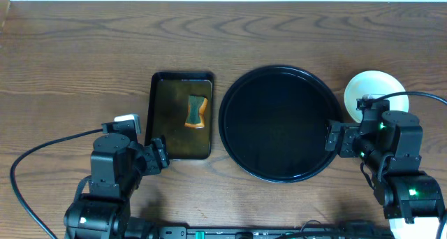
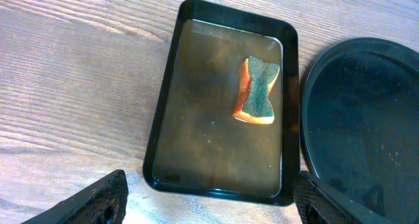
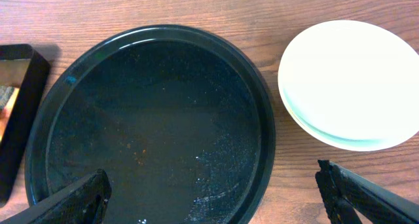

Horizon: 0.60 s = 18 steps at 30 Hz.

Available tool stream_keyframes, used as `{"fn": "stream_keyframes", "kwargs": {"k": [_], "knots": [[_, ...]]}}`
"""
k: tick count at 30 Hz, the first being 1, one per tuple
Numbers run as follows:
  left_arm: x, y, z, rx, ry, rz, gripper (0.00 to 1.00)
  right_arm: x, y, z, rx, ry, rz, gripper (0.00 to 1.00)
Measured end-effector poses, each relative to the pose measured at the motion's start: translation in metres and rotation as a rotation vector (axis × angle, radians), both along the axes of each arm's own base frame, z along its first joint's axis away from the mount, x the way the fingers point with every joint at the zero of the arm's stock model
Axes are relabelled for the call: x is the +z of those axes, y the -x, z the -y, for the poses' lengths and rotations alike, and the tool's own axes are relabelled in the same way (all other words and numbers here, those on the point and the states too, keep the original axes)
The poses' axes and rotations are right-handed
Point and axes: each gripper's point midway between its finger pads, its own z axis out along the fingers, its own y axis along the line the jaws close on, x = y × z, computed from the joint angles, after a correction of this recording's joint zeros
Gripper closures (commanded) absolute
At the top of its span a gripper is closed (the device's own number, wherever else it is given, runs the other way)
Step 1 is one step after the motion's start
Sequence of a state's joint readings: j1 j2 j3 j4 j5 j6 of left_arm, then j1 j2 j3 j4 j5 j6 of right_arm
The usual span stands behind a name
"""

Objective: Clean dirty plates on tray and stack at the side

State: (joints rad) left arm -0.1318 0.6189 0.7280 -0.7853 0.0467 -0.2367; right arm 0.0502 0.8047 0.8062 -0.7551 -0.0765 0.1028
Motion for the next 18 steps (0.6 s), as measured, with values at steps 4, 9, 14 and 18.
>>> {"fn": "stream_keyframes", "kwargs": {"k": [4, 9, 14, 18], "knots": [[0.0, 0.0, 0.0, 0.0, 0.0, 0.0, 0.19, 0.0, 0.0, 0.0, -0.001, 0.001, 0.0, 0.01], [0.0, 0.0, 0.0, 0.0, 0.0, 0.0, 0.18, -0.001, 0.004, 0.001, -0.002, 0.003, -0.008, 0.01], [0.0, 0.0, 0.0, 0.0, 0.0, 0.0, 0.18, 0.008, 0.013, 0.005, -0.018, 0.016, 0.047, 0.01], [0.0, 0.0, 0.0, 0.0, 0.0, 0.0, 0.18, 0.024, 0.016, 0.006, -0.022, 0.01, 0.187, 0.01]]}}
